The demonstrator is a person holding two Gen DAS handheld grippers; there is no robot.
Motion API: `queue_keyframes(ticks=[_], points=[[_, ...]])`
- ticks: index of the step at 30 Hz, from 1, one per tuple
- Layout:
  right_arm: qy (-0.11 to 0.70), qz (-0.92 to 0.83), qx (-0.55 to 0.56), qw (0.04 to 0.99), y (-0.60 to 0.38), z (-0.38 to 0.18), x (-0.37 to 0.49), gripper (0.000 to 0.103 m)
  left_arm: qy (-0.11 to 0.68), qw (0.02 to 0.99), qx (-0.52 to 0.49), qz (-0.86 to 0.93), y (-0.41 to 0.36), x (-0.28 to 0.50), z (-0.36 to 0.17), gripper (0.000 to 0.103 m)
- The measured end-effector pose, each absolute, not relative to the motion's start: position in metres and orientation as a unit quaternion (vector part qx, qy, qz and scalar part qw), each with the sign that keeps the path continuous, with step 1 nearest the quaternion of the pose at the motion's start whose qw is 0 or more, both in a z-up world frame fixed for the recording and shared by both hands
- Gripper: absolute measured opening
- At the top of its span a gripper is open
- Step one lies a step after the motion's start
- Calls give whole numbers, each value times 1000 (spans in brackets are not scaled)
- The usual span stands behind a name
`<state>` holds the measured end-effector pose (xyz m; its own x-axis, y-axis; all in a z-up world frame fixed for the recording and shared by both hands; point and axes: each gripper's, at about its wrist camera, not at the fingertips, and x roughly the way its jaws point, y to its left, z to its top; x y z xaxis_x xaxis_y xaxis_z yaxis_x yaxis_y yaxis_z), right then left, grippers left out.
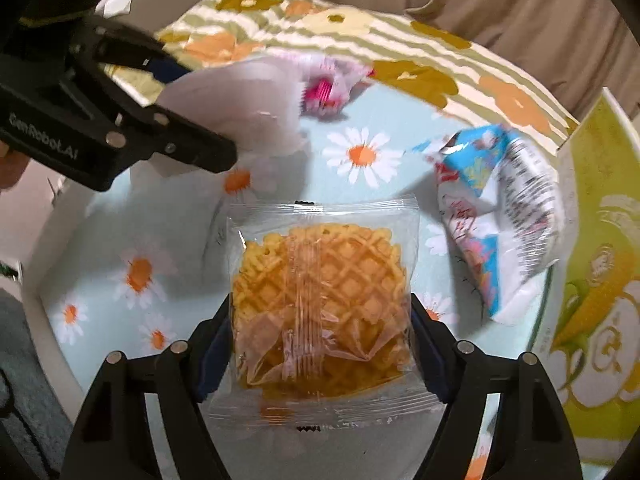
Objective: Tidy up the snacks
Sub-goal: 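Grasp the pale pink wrapped cake with the left tool while the right tool grasps the waffle packet, then carry both packets over the box and open both tools to drop them in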
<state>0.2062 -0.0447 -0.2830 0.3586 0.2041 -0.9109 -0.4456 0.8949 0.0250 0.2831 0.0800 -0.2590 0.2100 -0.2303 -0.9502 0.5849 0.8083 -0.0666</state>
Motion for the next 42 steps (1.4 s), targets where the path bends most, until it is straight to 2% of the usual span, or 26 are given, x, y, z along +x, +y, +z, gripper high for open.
queue_keyframes(ticks=[11, 17, 23, 29, 36, 42], points=[[471, 144, -60, 868, -64, -180, 186, 74, 510, 810, 110, -269, 84, 286, -172, 66], [455, 100, -4, 885, -115, -137, 185, 74, 478, 823, 106, -290, 46, 284, -130, 66], [436, 59, -9, 898, -180, -109, 172, 74, 455, 835, 87, -296, -10, 277, -104, 66], [423, 31, -7, 906, -259, -96, 167, 74, 453, 840, 51, -295, -93, 272, -100, 66], [428, 16, 3, 903, -337, -99, 166, 74, 475, 829, 28, -294, -184, 260, -121, 66], [440, 35, 19, 897, -370, -108, 169, 74, 492, 825, 22, -277, -230, 249, -141, 66]])
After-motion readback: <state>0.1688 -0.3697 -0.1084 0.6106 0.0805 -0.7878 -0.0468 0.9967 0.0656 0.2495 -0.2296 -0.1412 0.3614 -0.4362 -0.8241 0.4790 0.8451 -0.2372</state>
